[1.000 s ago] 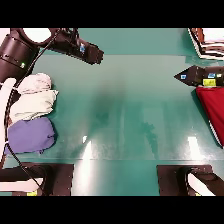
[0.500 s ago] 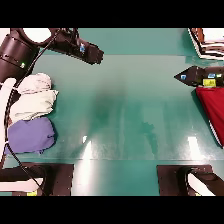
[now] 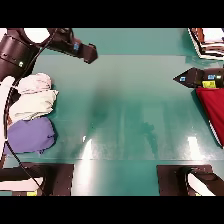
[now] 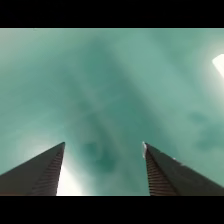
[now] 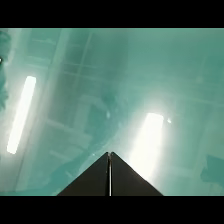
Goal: Fold the shirts.
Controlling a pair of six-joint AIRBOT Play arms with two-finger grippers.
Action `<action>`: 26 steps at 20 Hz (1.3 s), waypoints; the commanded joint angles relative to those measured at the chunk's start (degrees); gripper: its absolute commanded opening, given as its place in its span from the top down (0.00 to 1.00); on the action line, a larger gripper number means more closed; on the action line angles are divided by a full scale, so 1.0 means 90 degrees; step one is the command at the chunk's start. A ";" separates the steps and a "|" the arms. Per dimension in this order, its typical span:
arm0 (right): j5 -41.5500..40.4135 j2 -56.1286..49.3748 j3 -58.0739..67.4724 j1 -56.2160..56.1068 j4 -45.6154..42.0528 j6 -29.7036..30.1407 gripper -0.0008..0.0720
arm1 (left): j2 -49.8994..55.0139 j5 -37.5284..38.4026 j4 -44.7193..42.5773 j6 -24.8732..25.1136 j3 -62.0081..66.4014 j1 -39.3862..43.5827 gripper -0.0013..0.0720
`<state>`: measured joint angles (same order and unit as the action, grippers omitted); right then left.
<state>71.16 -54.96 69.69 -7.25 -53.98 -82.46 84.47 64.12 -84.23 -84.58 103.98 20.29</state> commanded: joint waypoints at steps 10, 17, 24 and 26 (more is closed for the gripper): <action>-0.0204 0.0002 -0.0002 -0.0007 0.0002 -0.0005 0.97 | 0.0046 -0.1392 -0.1598 -0.1127 -0.2737 -0.3458 0.19; -0.0369 0.0000 -0.0002 -0.0007 0.0007 -0.0012 0.97 | 0.0435 -0.1763 -0.1236 -0.1107 -0.2824 -0.3662 0.57; -0.0554 0.0000 0.0459 -0.0007 0.0104 -0.0012 0.97 | -0.0806 -0.1195 -0.0950 -0.0809 -0.1195 -0.3640 0.96; -0.0636 -0.0022 0.0993 -0.0007 0.0090 -0.0007 0.97 | -0.1523 -0.0712 -0.0425 -0.0299 -0.0432 -0.3640 0.96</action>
<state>66.50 -55.00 74.08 -7.25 -53.19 -82.56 77.80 53.08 -93.08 -92.16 92.29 -12.47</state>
